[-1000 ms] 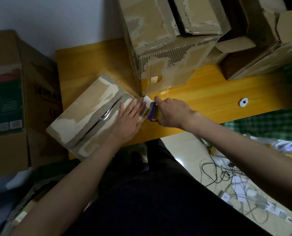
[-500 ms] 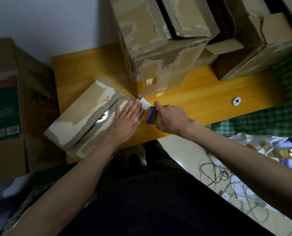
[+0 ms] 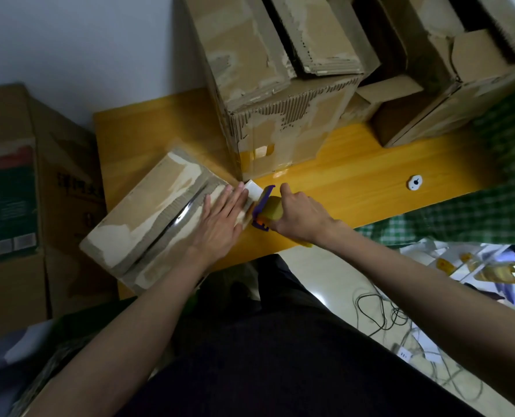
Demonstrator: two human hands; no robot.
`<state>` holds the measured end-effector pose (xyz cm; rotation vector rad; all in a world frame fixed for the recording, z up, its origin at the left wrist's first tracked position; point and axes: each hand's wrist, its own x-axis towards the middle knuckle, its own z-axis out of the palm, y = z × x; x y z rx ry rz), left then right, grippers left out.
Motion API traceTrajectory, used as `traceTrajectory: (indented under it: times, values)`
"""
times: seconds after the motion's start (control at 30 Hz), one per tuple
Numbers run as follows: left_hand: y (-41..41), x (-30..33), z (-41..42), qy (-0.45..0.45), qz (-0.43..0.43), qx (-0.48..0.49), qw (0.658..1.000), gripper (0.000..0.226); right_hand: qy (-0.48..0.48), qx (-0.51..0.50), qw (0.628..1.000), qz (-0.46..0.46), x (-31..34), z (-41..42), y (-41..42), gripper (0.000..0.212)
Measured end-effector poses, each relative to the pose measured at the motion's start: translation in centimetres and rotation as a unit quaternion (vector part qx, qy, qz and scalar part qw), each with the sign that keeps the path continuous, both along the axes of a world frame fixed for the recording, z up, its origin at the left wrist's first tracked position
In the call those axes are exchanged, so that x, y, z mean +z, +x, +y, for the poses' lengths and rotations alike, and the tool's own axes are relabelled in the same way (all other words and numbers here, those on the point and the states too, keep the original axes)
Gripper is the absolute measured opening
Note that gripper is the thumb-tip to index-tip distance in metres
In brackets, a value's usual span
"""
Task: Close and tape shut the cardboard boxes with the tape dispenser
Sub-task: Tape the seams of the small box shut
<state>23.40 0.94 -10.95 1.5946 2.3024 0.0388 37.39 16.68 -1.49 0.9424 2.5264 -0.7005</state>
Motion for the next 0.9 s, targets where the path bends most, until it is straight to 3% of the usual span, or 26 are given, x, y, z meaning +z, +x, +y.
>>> traceTrajectory:
  times: [0.07,0.17,0.27,0.33,0.4,0.57,0.77,0.9]
  values:
    - [-0.1,-0.2,0.0,0.004,0.006,0.001,1.0,0.077,0.016,-0.009,0.999,0.032,-0.4,0.1,1.3,0.078]
    - [-0.3,-0.4,0.2,0.013,0.016,0.002,1.0,0.081,0.028,0.011,0.995,0.09,-0.7,0.4,3.7,0.112]
    - [-0.2,-0.6,0.1,0.017,0.013,0.004,1.0,0.082,0.034,0.089,0.99,0.102,-0.8,0.1,5.2,0.085]
    - [-0.2,-0.8,0.0,0.018,0.014,0.005,1.0,0.083,0.042,0.105,0.988,0.104,-0.9,0.1,5.7,0.056]
    - [-0.2,-0.9,0.0,0.02,0.012,0.006,1.0,0.083,0.042,0.102,0.989,0.1,-0.9,0.2,5.9,0.043]
    - [-0.2,-0.8,0.0,0.03,0.007,0.007,0.999,0.079,0.059,0.121,0.989,0.066,0.3,0.0,4.1,0.047]
    - [-0.1,-0.7,-0.3,0.039,-0.006,0.003,0.999,0.066,0.095,0.132,0.986,0.044,1.1,-1.1,0.0,0.037]
    - [-0.3,-0.9,0.0,0.038,-0.013,0.006,0.999,0.062,0.094,0.159,0.982,0.04,1.0,-0.5,-2.8,0.047]
